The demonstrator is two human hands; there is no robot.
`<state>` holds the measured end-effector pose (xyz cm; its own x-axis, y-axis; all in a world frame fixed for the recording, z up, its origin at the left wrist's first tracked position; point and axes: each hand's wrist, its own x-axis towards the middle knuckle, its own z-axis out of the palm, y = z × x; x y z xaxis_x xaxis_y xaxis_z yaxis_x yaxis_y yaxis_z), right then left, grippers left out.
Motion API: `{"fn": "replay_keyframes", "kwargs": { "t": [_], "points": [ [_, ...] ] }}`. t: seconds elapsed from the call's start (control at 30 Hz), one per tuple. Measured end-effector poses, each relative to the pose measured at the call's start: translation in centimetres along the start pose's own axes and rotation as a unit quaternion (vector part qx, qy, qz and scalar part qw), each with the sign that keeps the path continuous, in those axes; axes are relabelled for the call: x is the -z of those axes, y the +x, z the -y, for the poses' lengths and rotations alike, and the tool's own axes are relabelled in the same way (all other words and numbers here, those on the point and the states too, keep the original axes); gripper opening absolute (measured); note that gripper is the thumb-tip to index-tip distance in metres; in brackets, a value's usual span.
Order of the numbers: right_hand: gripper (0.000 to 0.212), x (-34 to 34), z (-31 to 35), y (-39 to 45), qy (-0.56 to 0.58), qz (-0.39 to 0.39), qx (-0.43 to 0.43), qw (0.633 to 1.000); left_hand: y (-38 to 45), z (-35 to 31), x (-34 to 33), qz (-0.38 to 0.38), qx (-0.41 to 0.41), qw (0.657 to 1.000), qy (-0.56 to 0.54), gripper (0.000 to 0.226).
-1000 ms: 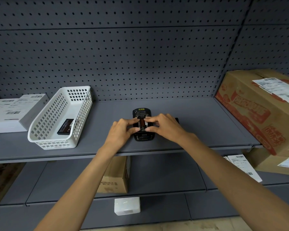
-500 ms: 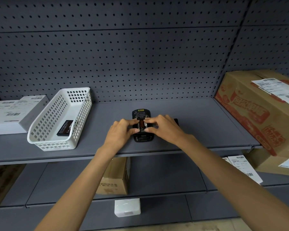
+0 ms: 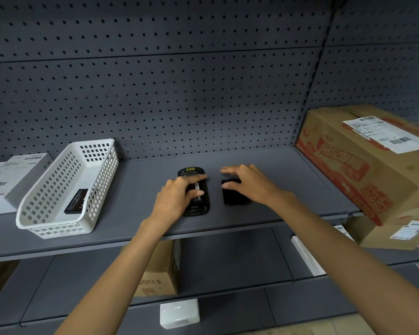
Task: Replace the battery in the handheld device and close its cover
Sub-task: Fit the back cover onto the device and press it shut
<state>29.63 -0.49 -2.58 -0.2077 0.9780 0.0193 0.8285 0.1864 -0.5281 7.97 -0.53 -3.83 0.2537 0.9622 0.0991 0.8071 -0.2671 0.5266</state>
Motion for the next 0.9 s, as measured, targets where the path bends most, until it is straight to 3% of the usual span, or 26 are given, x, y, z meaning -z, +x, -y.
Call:
{"fn": "replay_keyframes", "kwargs": {
  "t": [0.27, 0.5, 0.9],
  "points": [
    [0.068, 1.2, -2.7, -0.8, -0.012, 0.022, -0.03, 0.999, 1.7, -2.5, -1.5, 0.05, -0.039, 0.998, 0.024, 0.055],
    [0.085, 1.3, -4.0, -0.7, -0.017, 0.097, -0.04, 0.994, 2.9, -3.3, -2.5, 0.112, -0.064, 0.99, 0.05, 0.076],
    [0.085, 1.2, -4.6, -0.4, -0.018, 0.106, -0.016, 0.994, 4.6, -4.0, -2.4, 0.202, -0.053, 0.977, 0.046, 0.093]
  ]
}}
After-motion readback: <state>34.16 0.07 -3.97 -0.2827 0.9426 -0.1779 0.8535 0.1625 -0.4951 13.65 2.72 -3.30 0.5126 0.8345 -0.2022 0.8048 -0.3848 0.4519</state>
